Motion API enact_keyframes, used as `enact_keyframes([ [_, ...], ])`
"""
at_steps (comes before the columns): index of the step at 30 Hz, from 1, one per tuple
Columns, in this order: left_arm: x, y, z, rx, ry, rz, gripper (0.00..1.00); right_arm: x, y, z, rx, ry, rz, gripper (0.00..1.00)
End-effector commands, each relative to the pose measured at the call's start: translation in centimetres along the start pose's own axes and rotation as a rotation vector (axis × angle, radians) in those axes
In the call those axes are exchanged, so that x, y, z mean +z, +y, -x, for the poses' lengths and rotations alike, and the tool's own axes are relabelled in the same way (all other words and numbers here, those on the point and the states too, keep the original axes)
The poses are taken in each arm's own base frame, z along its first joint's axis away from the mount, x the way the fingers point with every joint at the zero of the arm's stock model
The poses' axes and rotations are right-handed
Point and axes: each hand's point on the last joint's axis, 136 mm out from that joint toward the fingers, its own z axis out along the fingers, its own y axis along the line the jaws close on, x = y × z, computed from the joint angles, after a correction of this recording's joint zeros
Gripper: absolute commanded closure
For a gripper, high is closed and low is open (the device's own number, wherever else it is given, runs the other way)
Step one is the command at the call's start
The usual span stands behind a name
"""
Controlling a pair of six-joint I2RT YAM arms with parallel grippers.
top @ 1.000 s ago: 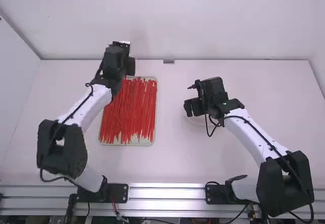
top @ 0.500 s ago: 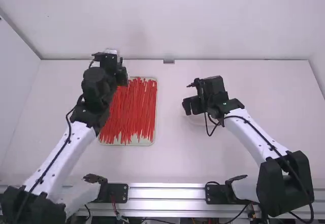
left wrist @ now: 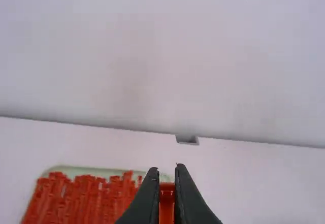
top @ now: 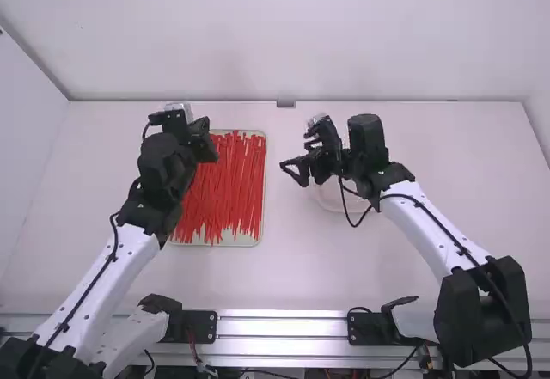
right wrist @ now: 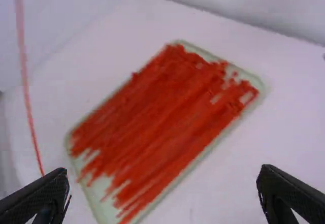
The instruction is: Fasten the cable tie
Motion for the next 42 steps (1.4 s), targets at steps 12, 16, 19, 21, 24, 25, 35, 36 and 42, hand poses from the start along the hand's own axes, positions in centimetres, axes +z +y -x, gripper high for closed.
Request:
enact_keyframes([
  [12, -1.3, -7.3, 1.5, -0.134, -0.073, -0.223, 0.98, 0.8, 6.8, 4.2, -0.083, -0.121, 0.273, 0.02],
  [16, -1.5, -8.1, 1.5, -0.178, -0.072, -0.25, 0.98, 1.2, 8.2, 4.5, -0.113, -0.131, 0.303, 0.02],
  [19, -1.7, -8.7, 1.8, -0.202, -0.08, -0.271, 0.98, 1.2, 8.5, 4.7, -0.083, -0.133, 0.312, 0.02],
  [21, -1.9, -9.3, 2.1, -0.204, -0.094, -0.291, 0.98, 1.2, 8.5, 4.8, -0.063, -0.136, 0.314, 0.02],
  [24, -2.2, -10.2, 2.4, -0.206, -0.108, -0.319, 0.98, 1.1, 8.6, 5.0, -0.053, -0.139, 0.32, 0.03],
  [25, -2.4, -10.5, 2.5, -0.208, -0.113, -0.328, 0.98, 1.2, 8.9, 4.9, -0.057, -0.138, 0.327, 0.05],
  [35, -1.7, -10.6, 2.5, -0.209, -0.142, -0.303, 0.98, 2.2, 10.0, 4.3, -0.061, -0.115, 0.313, 0.21],
  [36, -1.8, -10.6, 2.5, -0.208, -0.139, -0.305, 0.98, 2.2, 9.7, 4.2, -0.055, -0.111, 0.309, 0.26],
  [42, -1.9, -10.9, 2.6, -0.188, -0.147, -0.314, 0.98, 2.0, 9.3, 4.3, -0.051, -0.114, 0.302, 0.79],
])
